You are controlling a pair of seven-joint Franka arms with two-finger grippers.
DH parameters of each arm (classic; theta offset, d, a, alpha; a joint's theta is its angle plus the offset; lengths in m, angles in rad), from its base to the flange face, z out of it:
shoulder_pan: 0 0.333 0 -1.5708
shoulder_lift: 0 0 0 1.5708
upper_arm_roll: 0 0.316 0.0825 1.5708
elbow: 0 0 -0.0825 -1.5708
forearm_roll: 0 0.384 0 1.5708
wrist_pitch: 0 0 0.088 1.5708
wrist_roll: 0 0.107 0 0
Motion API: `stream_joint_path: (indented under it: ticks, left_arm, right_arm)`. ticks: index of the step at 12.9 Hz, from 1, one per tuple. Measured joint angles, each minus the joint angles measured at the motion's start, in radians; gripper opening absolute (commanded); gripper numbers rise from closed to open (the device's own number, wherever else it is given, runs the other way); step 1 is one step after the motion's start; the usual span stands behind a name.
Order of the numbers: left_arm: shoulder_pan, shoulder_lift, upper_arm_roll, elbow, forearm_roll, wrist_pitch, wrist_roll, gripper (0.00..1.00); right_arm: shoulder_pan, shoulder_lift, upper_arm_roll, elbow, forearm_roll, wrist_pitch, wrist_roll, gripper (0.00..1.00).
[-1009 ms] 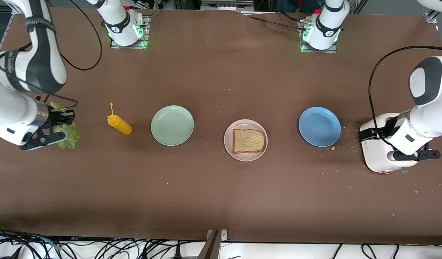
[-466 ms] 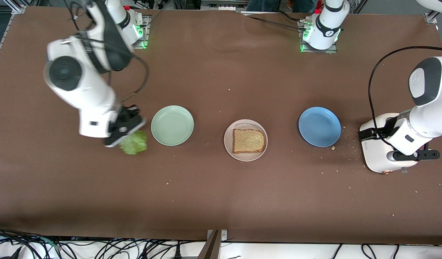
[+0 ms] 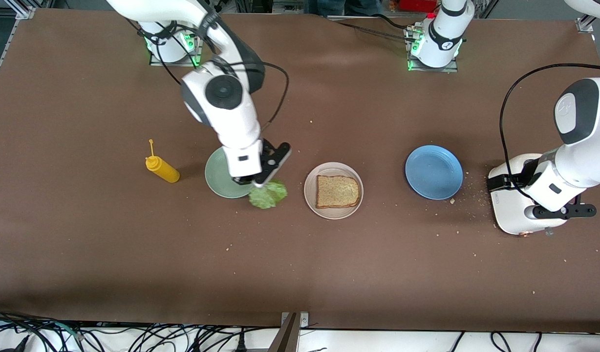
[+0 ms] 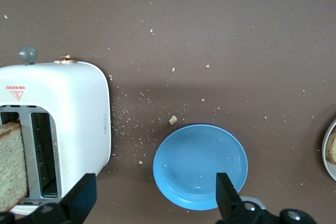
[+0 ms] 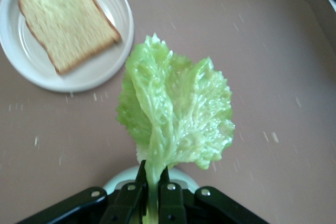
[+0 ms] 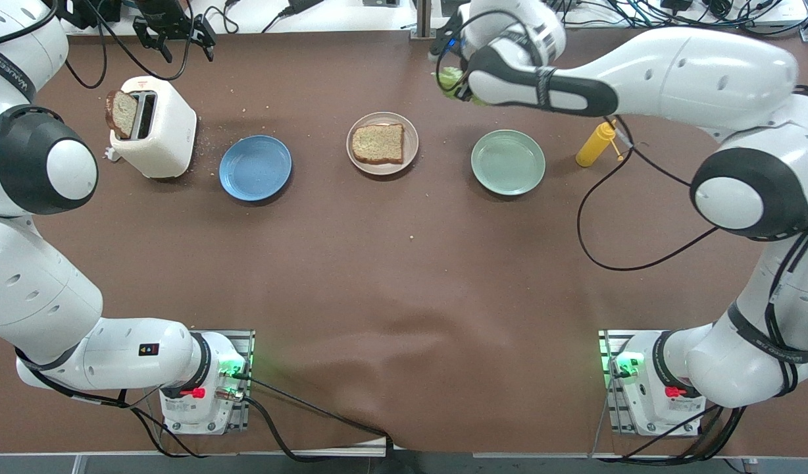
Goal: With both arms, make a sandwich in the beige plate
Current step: 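Lift the lettuce leaf with the right gripper over the beige plate, then lay the lettuce on the bread while the left gripper grasps toaster bread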
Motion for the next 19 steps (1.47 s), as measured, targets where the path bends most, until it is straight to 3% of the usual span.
stream_joint_path:
  ticks: [2, 4, 10, 15, 17, 19]
  left_arm:
    - [0.000, 0.000, 0.000, 0.000, 0.000, 0.000, 0.000, 1.00]
    - [0.000, 0.000, 0.000, 0.000, 0.000, 0.000, 0.000, 1.00]
    - [0.030, 0.000, 0.005, 0.000, 0.090, 0.000, 0.000, 1.00]
    - [0.147, 0.000, 0.008, -0.004, 0.092, 0.000, 0.132, 1.00]
    - [0.201, -0.005, 0.008, -0.010, 0.092, 0.002, 0.196, 1.00]
    - [0.232, -0.042, 0.008, -0.089, 0.092, 0.079, 0.216, 1.00]
  right_arm:
    - [0.037, 0.108, -0.002, 0.063, -0.058, 0.106, 0.002, 0.00]
    - [0.074, 0.222, -0.004, 0.185, -0.101, 0.127, 0.002, 0.00]
    - [0.201, 0.448, -0.049, 0.412, -0.162, 0.286, 0.023, 0.00]
    - [0.249, 0.494, -0.063, 0.458, -0.181, 0.326, 0.071, 0.00]
    - [0.248, 0.495, -0.068, 0.457, -0.236, 0.324, 0.073, 0.00]
    - [0.245, 0.499, -0.073, 0.449, -0.325, 0.323, 0.076, 0.00]
